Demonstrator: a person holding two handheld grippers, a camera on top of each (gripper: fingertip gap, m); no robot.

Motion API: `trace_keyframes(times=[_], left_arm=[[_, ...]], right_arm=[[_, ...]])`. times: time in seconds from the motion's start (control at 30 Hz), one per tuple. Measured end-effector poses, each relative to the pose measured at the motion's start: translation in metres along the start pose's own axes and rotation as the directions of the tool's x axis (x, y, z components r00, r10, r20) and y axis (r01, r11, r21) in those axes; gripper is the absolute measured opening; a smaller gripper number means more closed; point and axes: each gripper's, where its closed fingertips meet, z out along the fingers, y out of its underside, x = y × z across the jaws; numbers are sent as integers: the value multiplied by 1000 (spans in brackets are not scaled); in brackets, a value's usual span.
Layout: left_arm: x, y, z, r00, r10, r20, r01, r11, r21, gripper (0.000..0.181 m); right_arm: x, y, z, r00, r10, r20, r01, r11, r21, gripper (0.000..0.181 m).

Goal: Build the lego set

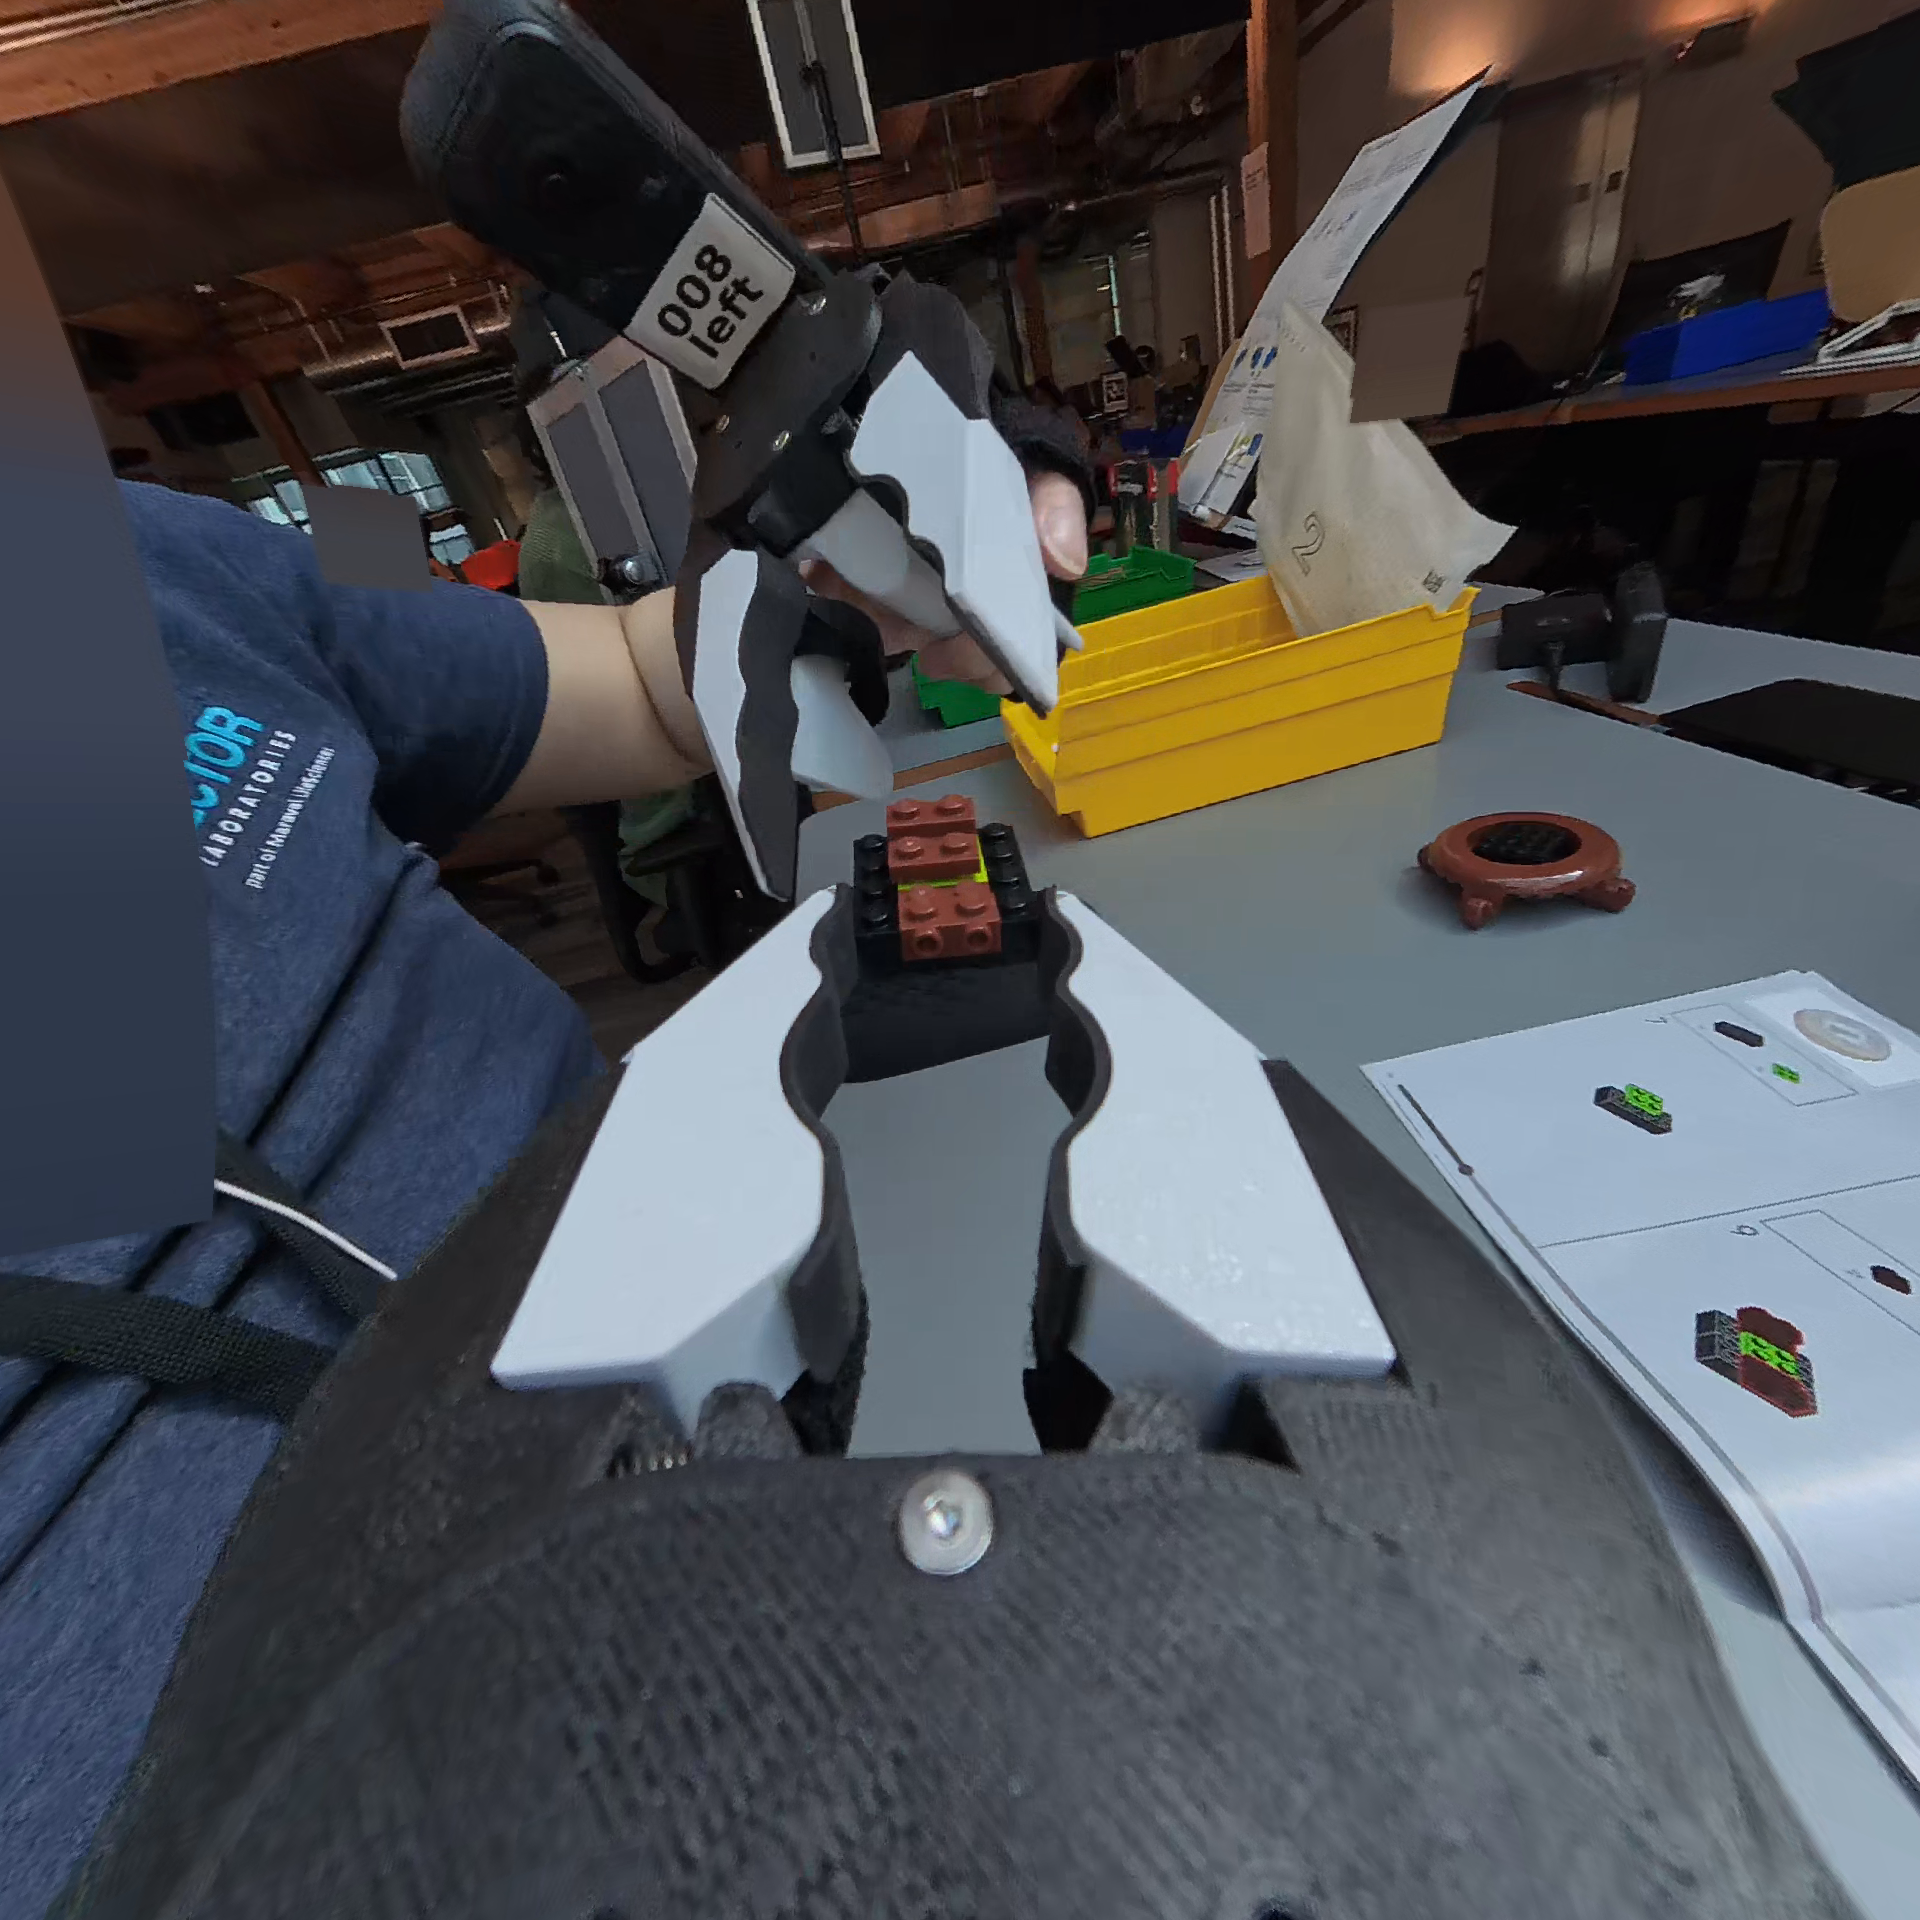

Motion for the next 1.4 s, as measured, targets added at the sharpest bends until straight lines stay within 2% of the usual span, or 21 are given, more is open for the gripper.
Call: trace_keyframes(times=[0.07, 0.17, 0.3, 0.5, 0.63, 0.8, 0.97, 1.07, 1.17, 1.4], left_arm=[[0, -8, 3, 987, 160, -2, -160, 986, -50, 64], [-5, -21, 5, 910, 414, 14, -410, 906, -105, 55], [-3, -37, 12, 848, 528, -42, -529, 841, -116, 50], [-8, -56, 16, 812, 581, -54, -584, 805, -104, 50], [-5, -67, 16, 812, 580, -66, -583, 809, -74, 49], [-1, -68, 19, 799, 593, -97, -600, 795, -83, 48], [-2, -71, 18, 785, 615, -71, -619, 782, -77, 40], [-1, -69, 20, 782, 621, -63, -624, 778, -79, 39], [-4, -70, 20, 772, 635, -33, -635, 768, -81, 30], [-9, -68, 20, 769, 639, 11, -635, 766, -96, 28]], right_arm=[[-5, -7, -3, 998, 34, 48, -33, 999, -16, 33], [-15, -22, -10, 991, 76, 106, -75, 997, -17, 33], [-25, -39, -20, 985, 94, 147, -96, 995, 4, 33], [-34, -43, -25, 992, 39, 121, -36, 999, -24, 33], [-38, -42, -26, 994, -26, 102, 33, 998, -61, 34], [-45, -47, -27, 991, -79, 109, 88, 993, -78, 33], [-49, -52, -29, 988, -102, 115, 110, 992, -64, 33], [-49, -54, -30, 988, -98, 119, 105, 993, -55, 33], [-47, -54, -30, 989, -94, 114, 101, 993, -59, 33], [-43, -55, -30, 990, -64, 124, 69, 997, -42, 33]])
